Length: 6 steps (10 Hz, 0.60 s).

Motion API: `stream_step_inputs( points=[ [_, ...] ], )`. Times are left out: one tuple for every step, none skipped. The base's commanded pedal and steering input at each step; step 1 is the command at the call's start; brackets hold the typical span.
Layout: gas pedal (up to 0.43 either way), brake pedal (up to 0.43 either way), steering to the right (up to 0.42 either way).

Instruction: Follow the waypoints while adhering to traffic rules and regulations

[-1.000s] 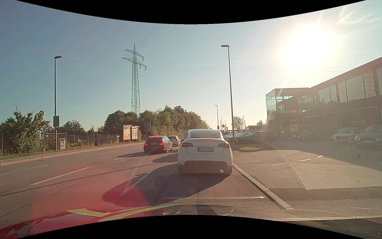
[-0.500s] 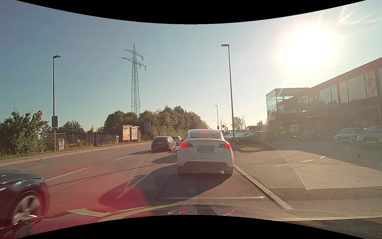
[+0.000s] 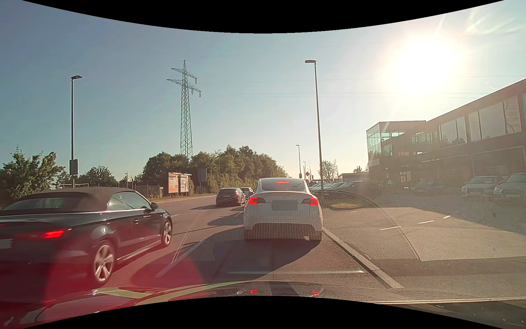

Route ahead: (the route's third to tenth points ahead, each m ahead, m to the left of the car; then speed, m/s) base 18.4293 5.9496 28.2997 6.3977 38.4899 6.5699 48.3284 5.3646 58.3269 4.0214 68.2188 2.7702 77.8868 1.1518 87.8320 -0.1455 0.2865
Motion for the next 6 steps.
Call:
stream_step_inputs(
  points=[
    [0.000, 0.000, 0.010],
    [0.000, 0.000, 0.010],
    [0.000, 0.000, 0.010],
    [0.000, 0.000, 0.010],
    [0.000, 0.000, 0.010],
    [0.000, 0.000, 0.010]
  ],
)
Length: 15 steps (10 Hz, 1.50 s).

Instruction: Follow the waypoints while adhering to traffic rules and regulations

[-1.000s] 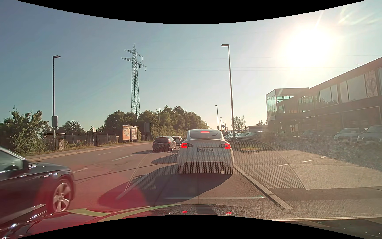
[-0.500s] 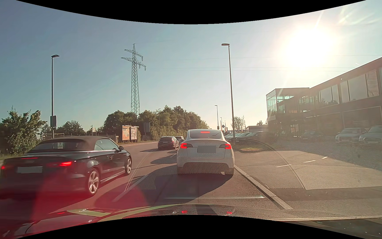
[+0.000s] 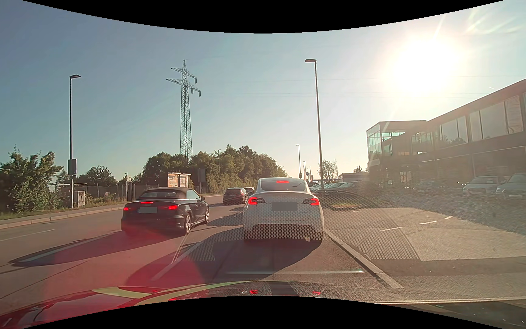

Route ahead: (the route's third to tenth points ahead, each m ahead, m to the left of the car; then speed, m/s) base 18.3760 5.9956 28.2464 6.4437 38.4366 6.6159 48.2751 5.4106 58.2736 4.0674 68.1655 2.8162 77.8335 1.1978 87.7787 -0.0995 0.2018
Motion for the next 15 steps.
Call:
stream_step_inputs(
  points=[
    [0.000, 0.000, 0.010],
    [0.000, 0.000, 0.010],
    [0.000, 0.000, 0.010],
    [0.000, 0.000, 0.010],
    [0.000, 0.000, 0.009],
    [0.000, 0.000, 0.008],
    [0.000, 0.000, 0.009],
    [0.000, 0.000, 0.008],
    [0.000, 0.000, 0.009],
    [0.000, 0.000, 0.009],
    [0.000, 0.000, 0.008],
    [0.000, 0.000, 0.009],
    [0.000, 0.000, 0.009],
    [0.000, 0.000, 0.009],
    [0.000, 0.000, 0.009]
  ],
)
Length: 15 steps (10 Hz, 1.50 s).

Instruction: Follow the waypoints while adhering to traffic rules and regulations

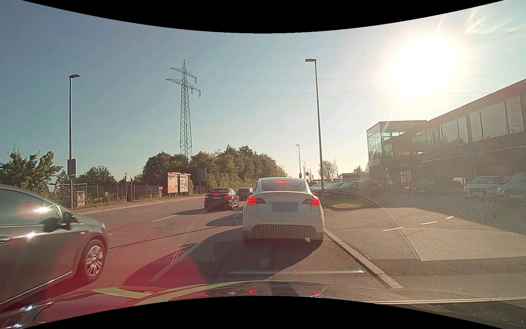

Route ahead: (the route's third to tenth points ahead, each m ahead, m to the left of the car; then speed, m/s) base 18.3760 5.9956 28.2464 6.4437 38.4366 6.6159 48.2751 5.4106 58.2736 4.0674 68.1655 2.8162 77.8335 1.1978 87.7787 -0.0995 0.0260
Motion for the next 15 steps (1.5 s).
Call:
stream_step_inputs(
  points=[
    [0.000, 0.000, 0.009],
    [0.000, 0.000, 0.009],
    [0.000, 0.000, 0.008],
    [0.000, 0.000, 0.009],
    [0.000, 0.000, 0.008],
    [0.000, 0.000, 0.009],
    [0.000, 0.000, 0.009],
    [0.000, 0.000, 0.009],
    [0.000, 0.000, 0.009],
    [0.000, 0.000, 0.009],
    [0.000, 0.000, 0.009],
    [0.000, 0.000, 0.009],
    [0.000, 0.000, 0.008],
    [0.000, 0.000, 0.009],
    [0.000, 0.000, 0.008]
  ],
)
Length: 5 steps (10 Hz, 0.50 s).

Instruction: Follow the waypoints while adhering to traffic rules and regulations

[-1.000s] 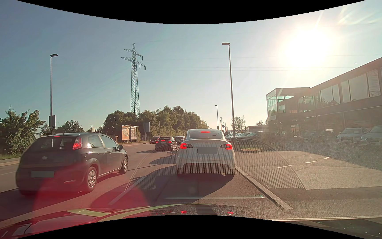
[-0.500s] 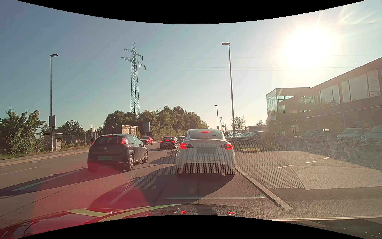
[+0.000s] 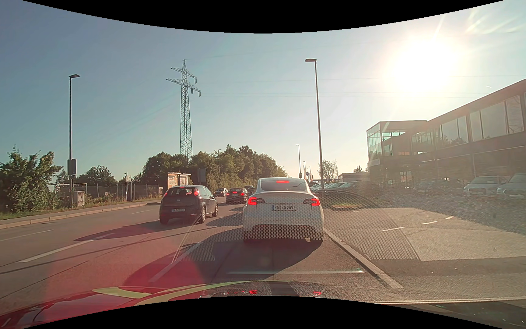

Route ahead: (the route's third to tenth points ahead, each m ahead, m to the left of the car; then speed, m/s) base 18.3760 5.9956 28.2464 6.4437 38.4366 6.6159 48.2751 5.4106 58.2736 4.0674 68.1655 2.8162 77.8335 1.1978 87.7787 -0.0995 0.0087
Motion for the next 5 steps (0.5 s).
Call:
stream_step_inputs(
  points=[
    [0.000, 0.000, 0.009],
    [0.000, 0.000, 0.008],
    [0.000, 0.000, 0.009],
    [0.000, 0.000, 0.008],
    [0.000, 0.000, 0.008]
  ],
)
